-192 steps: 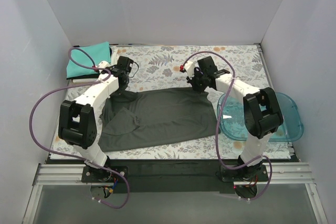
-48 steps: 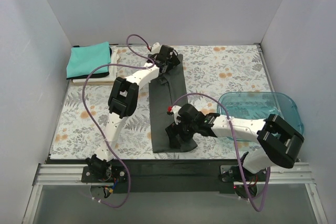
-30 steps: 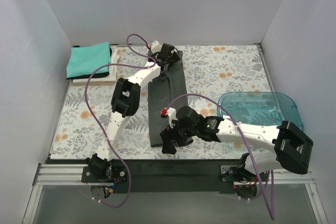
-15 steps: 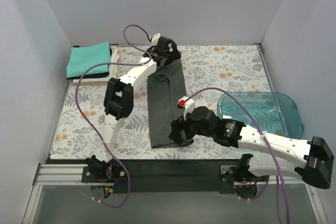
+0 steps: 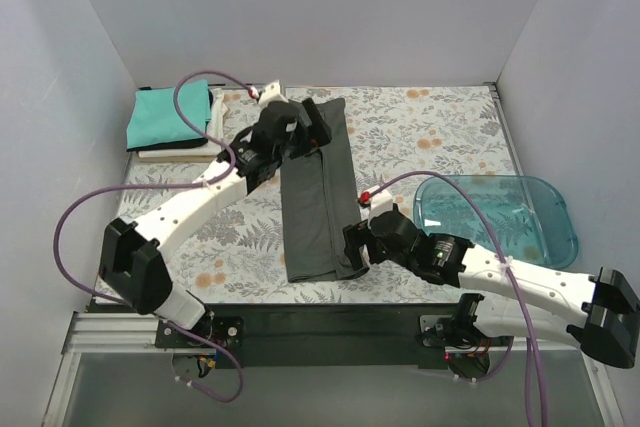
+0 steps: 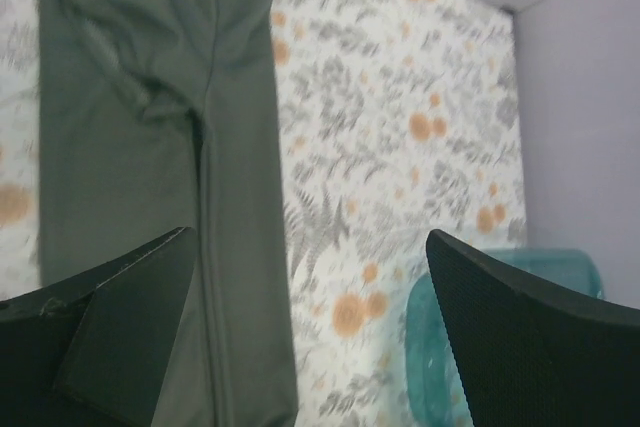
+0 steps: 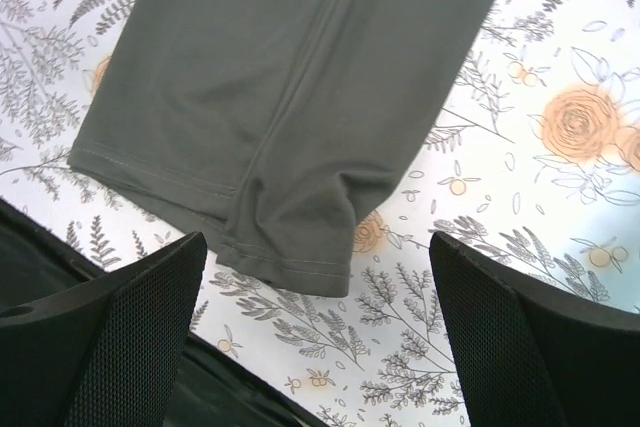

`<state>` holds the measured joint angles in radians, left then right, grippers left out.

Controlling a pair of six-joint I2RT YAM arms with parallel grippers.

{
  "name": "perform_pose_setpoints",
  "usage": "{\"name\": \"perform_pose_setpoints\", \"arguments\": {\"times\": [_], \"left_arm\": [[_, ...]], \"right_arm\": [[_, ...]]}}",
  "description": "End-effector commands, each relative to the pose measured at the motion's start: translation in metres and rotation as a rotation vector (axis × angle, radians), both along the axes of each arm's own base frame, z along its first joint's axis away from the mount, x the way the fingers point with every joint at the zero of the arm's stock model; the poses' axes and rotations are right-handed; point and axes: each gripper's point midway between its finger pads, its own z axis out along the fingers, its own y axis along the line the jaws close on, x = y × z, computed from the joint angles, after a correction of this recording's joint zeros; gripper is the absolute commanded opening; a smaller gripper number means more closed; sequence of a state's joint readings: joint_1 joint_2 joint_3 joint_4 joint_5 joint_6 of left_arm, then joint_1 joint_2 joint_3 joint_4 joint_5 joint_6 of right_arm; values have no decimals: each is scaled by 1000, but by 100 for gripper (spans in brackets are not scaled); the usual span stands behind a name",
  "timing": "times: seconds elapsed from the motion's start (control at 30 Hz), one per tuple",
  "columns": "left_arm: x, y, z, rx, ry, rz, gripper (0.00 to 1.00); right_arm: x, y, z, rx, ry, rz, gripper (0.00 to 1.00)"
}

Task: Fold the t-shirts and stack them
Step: Fold the tshirt

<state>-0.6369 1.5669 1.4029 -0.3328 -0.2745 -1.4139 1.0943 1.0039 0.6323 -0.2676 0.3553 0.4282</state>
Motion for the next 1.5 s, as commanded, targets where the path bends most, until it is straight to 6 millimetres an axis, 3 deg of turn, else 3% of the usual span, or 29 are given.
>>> {"name": "perform_pose_setpoints", "arguments": {"times": [0.0,0.03,0.07,0.2,0.33,0.47,0.53,0.6,0.87,1.07,1.27,1.4,1.47], "left_arm": [[-39,17,-46,-4,105,48,98],[-56,20,-42,-36,106,45,98],[-75,28,-79,-7,179,46,98],[-132,55,-126,-10,305,120,98],[-190,53,-155,-12,412,67,98],[-228,63,-189,48,551,84,98],[-244,75,-208,123,624,118,92],[-254,87,-219,178,664,182,87],[-271,90,-236,207,723,198,75],[-276,72,-244,162,754,117,66],[-281,64,-251,135,777,74,56],[-282,53,-254,86,785,46,36],[-281,55,-255,107,784,52,19]], "right_arm": [[12,-15,4,26,-37,-104,98],[13,-19,3,30,-41,-126,98],[13,-21,2,37,-37,-134,98],[7,-25,-9,48,5,-128,98],[-2,-19,-22,30,64,-65,97],[-11,-13,-36,10,142,-25,87],[-15,-14,-47,-11,184,-16,81],[-19,-16,-57,-31,221,-14,76],[-39,-17,-81,-43,326,32,59],[-41,-23,-92,-53,337,8,55],[-32,-16,-86,-27,292,21,53],[-31,-14,-89,-33,297,30,41],[-32,-12,-89,-32,302,44,33]]}}
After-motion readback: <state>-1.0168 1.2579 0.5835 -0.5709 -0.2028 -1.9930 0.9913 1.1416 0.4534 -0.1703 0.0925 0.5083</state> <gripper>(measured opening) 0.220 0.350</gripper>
